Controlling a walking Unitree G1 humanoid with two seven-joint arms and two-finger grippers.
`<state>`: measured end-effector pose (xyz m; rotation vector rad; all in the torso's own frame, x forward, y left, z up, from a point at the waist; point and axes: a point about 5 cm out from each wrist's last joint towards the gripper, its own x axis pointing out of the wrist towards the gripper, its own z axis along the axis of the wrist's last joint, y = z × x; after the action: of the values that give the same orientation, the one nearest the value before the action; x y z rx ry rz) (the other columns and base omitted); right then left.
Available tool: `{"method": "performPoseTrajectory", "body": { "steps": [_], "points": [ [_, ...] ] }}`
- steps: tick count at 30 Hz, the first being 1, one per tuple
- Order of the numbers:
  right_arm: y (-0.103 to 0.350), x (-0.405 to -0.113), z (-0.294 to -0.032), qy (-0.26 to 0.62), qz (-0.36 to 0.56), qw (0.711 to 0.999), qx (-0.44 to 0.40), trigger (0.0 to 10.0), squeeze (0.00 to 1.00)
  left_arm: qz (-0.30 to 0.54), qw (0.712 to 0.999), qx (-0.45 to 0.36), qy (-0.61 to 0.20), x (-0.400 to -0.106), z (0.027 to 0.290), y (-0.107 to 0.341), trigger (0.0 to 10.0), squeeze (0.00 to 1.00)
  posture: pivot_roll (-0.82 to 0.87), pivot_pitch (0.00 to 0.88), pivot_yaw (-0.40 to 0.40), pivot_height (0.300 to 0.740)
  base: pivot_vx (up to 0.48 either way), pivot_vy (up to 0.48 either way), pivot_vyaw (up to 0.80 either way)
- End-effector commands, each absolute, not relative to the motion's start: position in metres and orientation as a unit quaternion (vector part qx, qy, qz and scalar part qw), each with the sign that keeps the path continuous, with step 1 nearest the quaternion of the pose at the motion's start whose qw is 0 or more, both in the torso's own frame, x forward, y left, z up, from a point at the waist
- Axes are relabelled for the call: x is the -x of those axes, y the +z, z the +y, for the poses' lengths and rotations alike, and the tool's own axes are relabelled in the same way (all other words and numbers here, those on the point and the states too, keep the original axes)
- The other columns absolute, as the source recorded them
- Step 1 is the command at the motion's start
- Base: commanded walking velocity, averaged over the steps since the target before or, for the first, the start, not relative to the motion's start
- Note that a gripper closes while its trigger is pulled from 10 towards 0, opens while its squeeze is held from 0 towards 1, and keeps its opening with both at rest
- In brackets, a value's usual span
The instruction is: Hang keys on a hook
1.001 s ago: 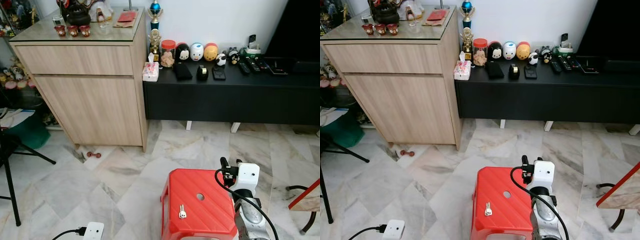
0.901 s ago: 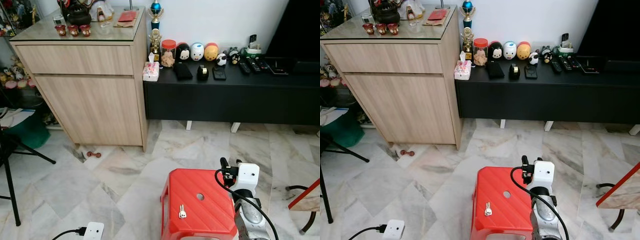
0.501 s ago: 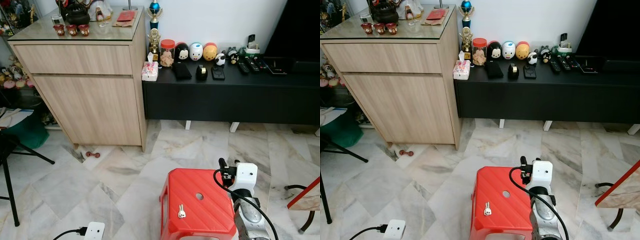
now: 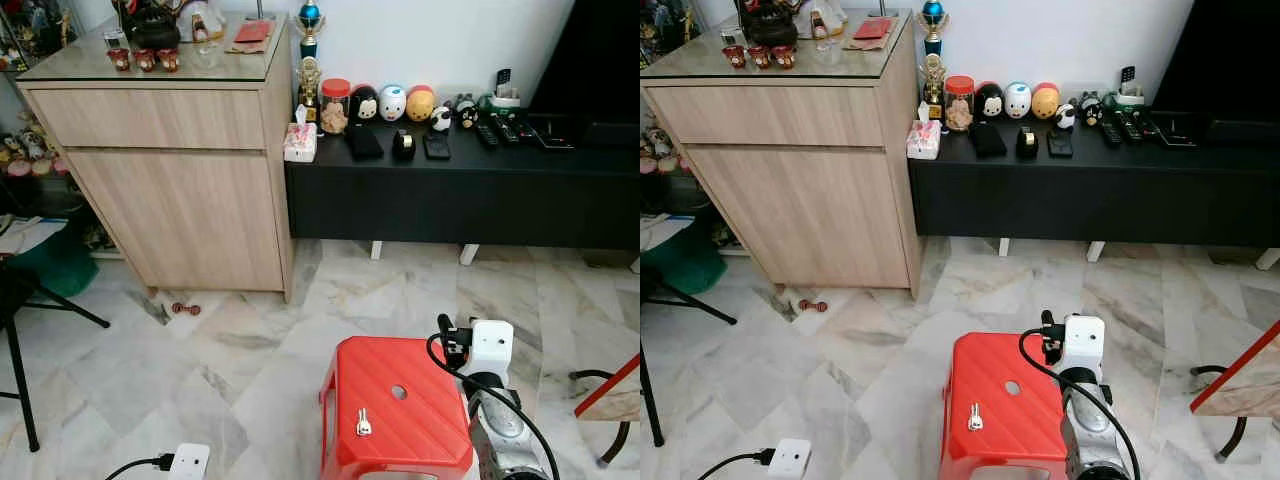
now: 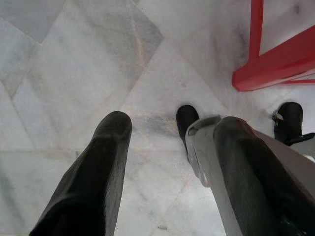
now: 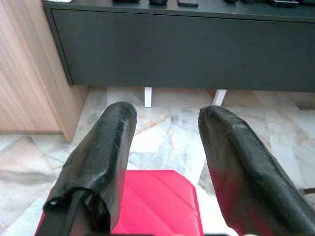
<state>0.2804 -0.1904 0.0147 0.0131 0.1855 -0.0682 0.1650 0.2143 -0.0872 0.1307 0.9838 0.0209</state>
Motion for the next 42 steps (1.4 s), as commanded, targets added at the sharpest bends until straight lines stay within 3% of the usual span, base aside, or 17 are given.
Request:
{"method": "performPoseTrajectory", "body": {
  "steps": [1,4,42],
  "points": [
    [0.0107,-0.2789,-0.1894,-0.032,0.106,0.994,-0.009,10.0,0.0,0.482,0.874,-0.061,0.01,-0.16,0.2133,-0.0898,10.0,0.0,0.01,0.0,-0.041,0.67,0.0,0.0,0.0],
    [0.0102,-0.2785,-0.1891,-0.031,0.108,0.994,-0.008,10.0,0.0,0.482,0.874,-0.062,0.009,-0.1601,0.2138,-0.0896,10.0,0.0,0.0,0.0,-0.041,0.65,0.0,0.0,0.0],
    [0.0063,-0.2764,-0.184,-0.027,0.115,0.993,-0.013,10.0,0.0,0.485,0.872,-0.068,0.004,-0.1594,0.2126,-0.0902,10.0,0.0,0.0,0.0,-0.029,0.65,0.0,0.0,0.0]
  ]
}}
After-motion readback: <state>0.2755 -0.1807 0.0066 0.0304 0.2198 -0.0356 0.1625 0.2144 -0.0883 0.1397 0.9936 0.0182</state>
